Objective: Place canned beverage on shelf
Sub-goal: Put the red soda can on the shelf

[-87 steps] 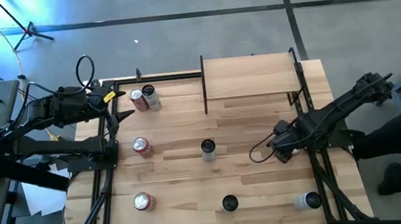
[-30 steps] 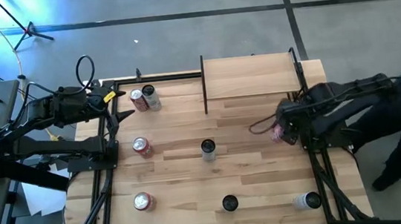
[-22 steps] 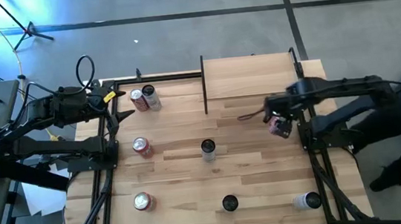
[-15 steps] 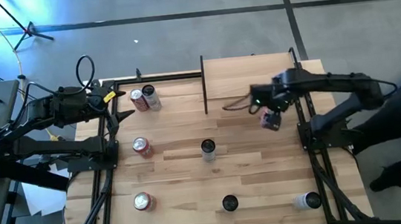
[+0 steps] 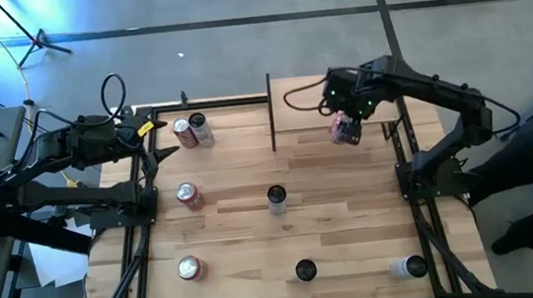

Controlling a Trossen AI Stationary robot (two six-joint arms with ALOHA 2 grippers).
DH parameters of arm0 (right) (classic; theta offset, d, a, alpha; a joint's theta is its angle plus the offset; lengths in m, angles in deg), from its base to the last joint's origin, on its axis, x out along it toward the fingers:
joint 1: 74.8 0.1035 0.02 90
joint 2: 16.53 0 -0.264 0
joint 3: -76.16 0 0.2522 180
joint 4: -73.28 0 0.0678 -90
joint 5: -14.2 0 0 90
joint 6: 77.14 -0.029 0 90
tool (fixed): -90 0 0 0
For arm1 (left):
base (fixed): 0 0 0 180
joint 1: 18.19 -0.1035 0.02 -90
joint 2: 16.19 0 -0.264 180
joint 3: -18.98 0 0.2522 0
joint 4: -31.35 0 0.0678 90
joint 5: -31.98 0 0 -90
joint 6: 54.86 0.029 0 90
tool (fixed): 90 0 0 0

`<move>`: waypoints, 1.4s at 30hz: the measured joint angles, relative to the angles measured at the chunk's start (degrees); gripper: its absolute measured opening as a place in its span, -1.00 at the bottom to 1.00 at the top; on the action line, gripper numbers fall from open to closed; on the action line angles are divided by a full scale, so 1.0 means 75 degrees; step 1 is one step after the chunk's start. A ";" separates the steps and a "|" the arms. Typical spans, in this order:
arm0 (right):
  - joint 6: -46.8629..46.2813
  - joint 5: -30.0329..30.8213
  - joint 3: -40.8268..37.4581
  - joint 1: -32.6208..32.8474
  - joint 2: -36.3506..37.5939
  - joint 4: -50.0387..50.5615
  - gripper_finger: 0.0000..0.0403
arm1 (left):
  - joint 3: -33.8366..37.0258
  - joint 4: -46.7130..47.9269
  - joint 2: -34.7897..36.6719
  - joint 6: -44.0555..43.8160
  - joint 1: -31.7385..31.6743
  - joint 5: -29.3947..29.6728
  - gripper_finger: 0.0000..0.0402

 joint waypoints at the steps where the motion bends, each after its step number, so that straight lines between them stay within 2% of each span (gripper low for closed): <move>1: 0.0108 0.0000 0.0041 -0.0084 0.0003 0.0005 0.35 | 0.0000 0.0000 -0.0003 0.0000 0.0000 0.0000 0.67; 28: 0.1262 0.0147 -0.0014 -0.0552 0.0269 -0.0010 0.36 | 0.0000 -0.0002 0.0000 0.0000 -0.0002 0.0000 0.67; 31: 0.1130 0.1128 -0.0017 -0.0600 0.0495 -0.0134 0.36 | 0.0001 0.0000 -0.0002 0.0000 -0.0002 0.0000 0.67; 33: 0.1089 0.1429 -0.0017 -0.0628 0.0630 -0.0063 0.36 | 0.0000 -0.0002 0.0000 0.0000 -0.0001 0.0000 0.67; 37: 0.0960 0.0854 -0.0017 -0.0596 0.0740 -0.0071 0.36 | 0.0000 0.0000 0.0000 0.0000 -0.0003 0.0000 0.67; 42: 0.1136 0.1021 -0.0017 -0.0627 0.0696 -0.0006 0.36 | 0.0000 0.0001 -0.0001 0.0000 -0.0003 0.0000 0.67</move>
